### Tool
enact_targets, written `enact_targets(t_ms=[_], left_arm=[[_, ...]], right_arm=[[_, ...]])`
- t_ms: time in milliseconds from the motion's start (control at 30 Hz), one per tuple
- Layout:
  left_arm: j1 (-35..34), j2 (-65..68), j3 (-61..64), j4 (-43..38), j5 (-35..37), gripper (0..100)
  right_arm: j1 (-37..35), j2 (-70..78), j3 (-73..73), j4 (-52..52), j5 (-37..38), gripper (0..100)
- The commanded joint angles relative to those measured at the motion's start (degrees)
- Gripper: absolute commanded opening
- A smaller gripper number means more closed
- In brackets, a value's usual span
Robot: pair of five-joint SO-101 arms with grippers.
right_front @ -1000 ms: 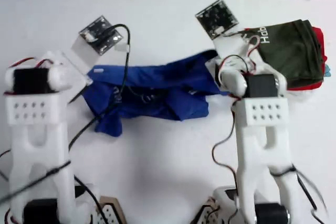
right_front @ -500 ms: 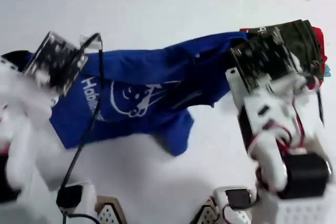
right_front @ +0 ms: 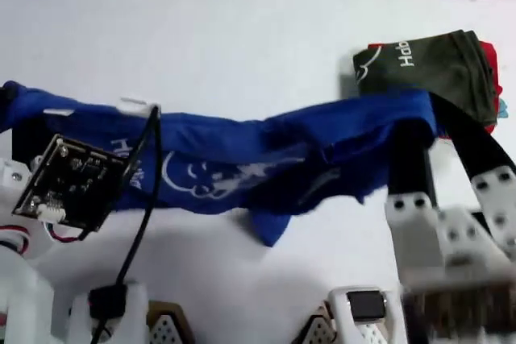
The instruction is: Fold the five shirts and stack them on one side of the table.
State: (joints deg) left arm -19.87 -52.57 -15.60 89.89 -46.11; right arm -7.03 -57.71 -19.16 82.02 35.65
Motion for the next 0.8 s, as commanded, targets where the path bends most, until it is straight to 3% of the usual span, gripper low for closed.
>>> enact_targets(t_ms=[0, 200, 400, 767], left_arm=[[-0.35, -0.09, -1.71, -0.26, 0.7, 2], [-0.35, -0.09, -6.64, -0.18, 0.79, 2], [-0.35, -0.18, -7.16, -0.09, 0.79, 2], [-0.35, -1.67, -10.95, 0.26, 0.79, 2]], right_arm=[[0.66, -0.22, -3.69, 0.4, 4.13, 1.8], [5.93, -0.22, -10.55, 2.51, 4.92, 1.8], [6.02, -0.22, -16.35, 8.22, 5.19, 1.8], [6.29, -0.22, -24.09, 8.48, 5.27, 1.8]])
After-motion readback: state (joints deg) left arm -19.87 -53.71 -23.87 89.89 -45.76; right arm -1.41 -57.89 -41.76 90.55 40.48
